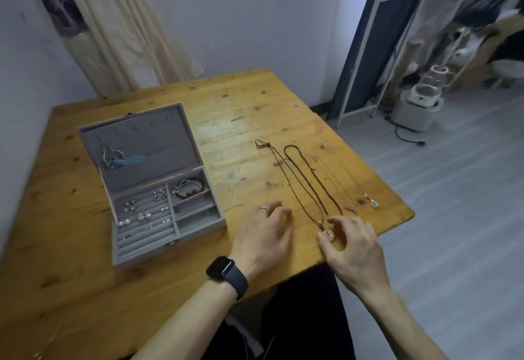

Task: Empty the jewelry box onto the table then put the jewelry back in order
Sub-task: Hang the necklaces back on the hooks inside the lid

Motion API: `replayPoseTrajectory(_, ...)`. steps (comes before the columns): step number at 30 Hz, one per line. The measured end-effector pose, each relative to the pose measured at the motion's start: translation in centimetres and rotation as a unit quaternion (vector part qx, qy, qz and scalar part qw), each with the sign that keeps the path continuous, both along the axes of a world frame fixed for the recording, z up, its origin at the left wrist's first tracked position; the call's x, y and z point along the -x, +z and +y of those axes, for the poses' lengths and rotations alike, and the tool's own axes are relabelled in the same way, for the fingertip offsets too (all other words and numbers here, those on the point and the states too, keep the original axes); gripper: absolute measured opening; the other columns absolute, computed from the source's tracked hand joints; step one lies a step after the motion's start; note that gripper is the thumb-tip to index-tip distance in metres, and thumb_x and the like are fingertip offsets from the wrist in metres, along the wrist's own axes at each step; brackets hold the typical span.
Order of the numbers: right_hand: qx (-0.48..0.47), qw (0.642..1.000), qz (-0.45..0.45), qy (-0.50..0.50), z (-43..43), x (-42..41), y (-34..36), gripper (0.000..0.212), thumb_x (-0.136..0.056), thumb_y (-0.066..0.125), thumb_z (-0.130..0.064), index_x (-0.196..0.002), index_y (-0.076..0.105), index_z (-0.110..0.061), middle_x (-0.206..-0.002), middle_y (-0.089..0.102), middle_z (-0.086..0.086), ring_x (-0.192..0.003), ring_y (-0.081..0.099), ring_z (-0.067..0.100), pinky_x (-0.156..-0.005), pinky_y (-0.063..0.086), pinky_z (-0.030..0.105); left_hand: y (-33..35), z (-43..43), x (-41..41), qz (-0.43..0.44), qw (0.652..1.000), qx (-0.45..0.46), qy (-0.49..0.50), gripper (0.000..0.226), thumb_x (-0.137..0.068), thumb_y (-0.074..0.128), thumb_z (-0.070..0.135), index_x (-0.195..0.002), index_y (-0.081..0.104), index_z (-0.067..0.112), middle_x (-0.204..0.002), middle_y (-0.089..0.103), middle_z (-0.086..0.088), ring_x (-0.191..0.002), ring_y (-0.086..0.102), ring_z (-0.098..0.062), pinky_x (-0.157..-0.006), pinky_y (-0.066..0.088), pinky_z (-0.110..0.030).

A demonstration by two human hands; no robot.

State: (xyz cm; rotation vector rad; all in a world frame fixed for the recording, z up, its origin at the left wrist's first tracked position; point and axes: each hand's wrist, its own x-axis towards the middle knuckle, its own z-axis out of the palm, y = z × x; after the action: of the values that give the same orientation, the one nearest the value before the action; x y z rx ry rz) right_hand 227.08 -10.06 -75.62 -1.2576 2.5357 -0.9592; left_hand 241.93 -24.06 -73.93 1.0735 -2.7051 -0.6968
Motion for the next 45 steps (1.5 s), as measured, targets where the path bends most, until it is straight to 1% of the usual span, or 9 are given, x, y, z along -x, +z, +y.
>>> replayPoseTrajectory(5,0.036,0.999,0.036,-0.021,0.1,-0.8,-1.5,0.022,-0.085,0.075,-0.036,-0.102,0.071,-0.022,-0.103,0.059,-0.003,-0.092,0.046,0.016,-0.080,0.048,0.036,-1.5,1.3,-0.4,0.005,0.998,0.056,0.010,0.043,-0.101,0.039,0.050,-0.141,0.044,0.036,-0.157,0.034,0.010,-0.146,0.024,-0.012,-0.123,0.018,-0.035)
replayPoseTrajectory(13,0.021,0.998,-0.026,0.044,-0.2,-0.7,-0.6,0.005,-0.095,0.061,-0.037,-0.098,0.065,-0.035,-0.099,0.061,-0.017,-0.096,0.054,0.012,-0.082,0.042,0.039,0.6,1.5,1.2,0.005,0.997,0.069,-0.037,0.048,-0.096,0.053,0.045,-0.142,0.040,0.050,-0.152,0.036,0.006,-0.140,0.030,-0.018,-0.113,0.035,-0.042)
replayPoseTrajectory(17,0.086,0.987,-0.116,0.074,0.4,-0.2,1.1,0.006,-0.099,0.058,-0.034,-0.098,0.064,-0.033,-0.095,0.063,-0.020,-0.094,0.058,0.002,-0.079,0.054,0.034,1.7,0.8,2.8,-0.039,0.990,0.090,-0.104,0.028,-0.097,0.051,0.041,-0.122,0.065,0.041,-0.154,0.038,0.007,-0.144,0.027,-0.021,-0.116,0.027,-0.047)
replayPoseTrajectory(22,0.127,0.982,-0.133,0.050,0.2,1.0,2.8,0.006,-0.101,0.052,-0.036,-0.098,0.057,-0.033,-0.094,0.067,-0.012,-0.091,0.063,0.005,-0.075,0.051,0.028,3.6,-0.8,2.0,0.035,0.996,0.021,-0.081,0.023,-0.102,0.048,0.041,-0.109,0.063,0.026,-0.107,0.068,0.009,-0.100,0.057,-0.010,-0.087,0.051,-0.036)
replayPoseTrajectory(26,0.154,0.983,-0.095,0.042,-1.2,2.0,3.8,0.009,-0.102,0.052,-0.030,-0.101,0.057,-0.023,-0.093,0.066,-0.008,-0.088,0.060,0.003,-0.073,0.046,0.018,7.4,-2.5,-0.5,0.053,0.996,-0.049,-0.054,0.016,-0.100,0.054,0.039,-0.103,0.065,0.027,-0.083,0.070,0.013,-0.068,0.060,0.001,-0.064,0.050,-0.021)
replayPoseTrajectory(29,0.174,0.980,-0.083,0.043,-3.0,2.0,4.6,0.011,-0.103,0.052,-0.029,-0.103,0.057,-0.019,-0.096,0.065,-0.006,-0.091,0.061,0.007,-0.075,0.048,0.025,10.6,-4.8,-3.0,0.088,0.992,-0.086,-0.009,0.015,-0.096,0.062,0.041,-0.100,0.070,0.028,-0.077,0.070,0.012,-0.072,0.064,0.000,-0.065,0.051,-0.014)
replayPoseTrajectory(35,0.205,0.974,-0.059,0.082,-7.1,0.1,6.6,0.010,-0.102,0.053,-0.027,-0.105,0.056,-0.018,-0.095,0.063,-0.007,-0.088,0.059,0.002,-0.067,0.046,0.012,15.5,-9.5,-8.5,0.119,0.976,-0.172,0.065,0.015,-0.089,0.072,0.038,-0.093,0.075,0.023,-0.081,0.074,0.001,-0.070,0.065,-0.007,-0.071,0.055,-0.025)
replayPoseTrajectory(42,0.217,0.965,-0.048,0.140,-12.2,-3.4,7.9,0.007,-0.101,0.054,-0.025,-0.104,0.056,-0.019,-0.094,0.061,-0.007,-0.088,0.058,0.001,-0.065,0.045,0.013,17.4,-12.7,-16.7,0.105,0.975,-0.141,0.134,0.013,-0.087,0.075,0.034,-0.091,0.076,0.022,-0.081,0.075,-0.002,-0.070,0.066,-0.009,-0.069,0.055,-0.028)
replayPoseTrajectory(45,0.204,0.964,-0.022,0.168,-14.5,-5.4,8.3,0.002,-0.101,0.054,-0.023,-0.102,0.053,-0.022,-0.091,0.058,-0.007,-0.085,0.057,0.002,-0.063,0.043,0.014,17.0,-13.6,-19.3,0.025,0.986,-0.023,0.164,0.009,-0.088,0.072,0.038,-0.090,0.073,0.030,-0.084,0.071,0.013,-0.078,0.064,0.000,-0.067,0.048,-0.016)
